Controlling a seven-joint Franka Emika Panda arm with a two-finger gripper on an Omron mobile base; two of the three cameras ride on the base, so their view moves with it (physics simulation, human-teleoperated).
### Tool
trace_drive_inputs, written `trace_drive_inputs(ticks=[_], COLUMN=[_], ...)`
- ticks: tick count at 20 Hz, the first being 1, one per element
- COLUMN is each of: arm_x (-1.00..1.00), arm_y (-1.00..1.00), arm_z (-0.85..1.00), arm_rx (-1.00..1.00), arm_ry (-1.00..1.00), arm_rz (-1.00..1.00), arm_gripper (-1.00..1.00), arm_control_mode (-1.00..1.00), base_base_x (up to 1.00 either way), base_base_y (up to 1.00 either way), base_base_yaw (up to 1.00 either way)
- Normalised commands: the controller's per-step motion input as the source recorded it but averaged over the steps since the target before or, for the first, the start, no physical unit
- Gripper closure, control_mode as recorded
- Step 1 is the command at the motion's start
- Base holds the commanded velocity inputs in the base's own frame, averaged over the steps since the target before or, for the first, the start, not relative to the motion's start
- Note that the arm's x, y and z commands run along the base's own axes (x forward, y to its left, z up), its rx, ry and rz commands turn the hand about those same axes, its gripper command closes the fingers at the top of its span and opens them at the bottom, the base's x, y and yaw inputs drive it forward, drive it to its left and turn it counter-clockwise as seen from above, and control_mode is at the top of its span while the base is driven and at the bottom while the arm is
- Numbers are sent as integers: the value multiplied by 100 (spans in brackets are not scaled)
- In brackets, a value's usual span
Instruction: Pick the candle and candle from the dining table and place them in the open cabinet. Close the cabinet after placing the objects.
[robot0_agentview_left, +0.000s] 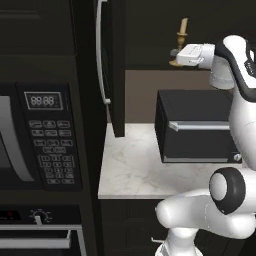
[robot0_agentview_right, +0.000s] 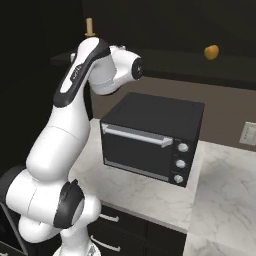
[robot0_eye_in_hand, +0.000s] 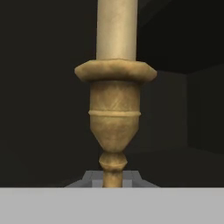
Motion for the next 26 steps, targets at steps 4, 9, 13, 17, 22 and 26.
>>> trace_drive_inputs(ticks=[4, 9, 13, 17, 22, 26], arm_x=[36, 32, 23, 19, 26, 33], arm_y=[-1, 0, 0, 0, 0, 0], arm_z=[0, -1, -11, -12, -1, 0], arm_rx=[0, 0, 0, 0, 0, 0], arm_ry=[0, 0, 0, -1, 0, 0], arm_rz=[1, 0, 0, 0, 0, 0], arm_gripper=[100, 100, 100, 100, 100, 100], arm_control_mode=[-100, -100, -100, -100, -100, -100], base_base_x=[0, 0, 0, 0, 0, 0], base_base_y=[0, 0, 0, 0, 0, 0], base_base_yaw=[0, 0, 0, 0, 0, 0])
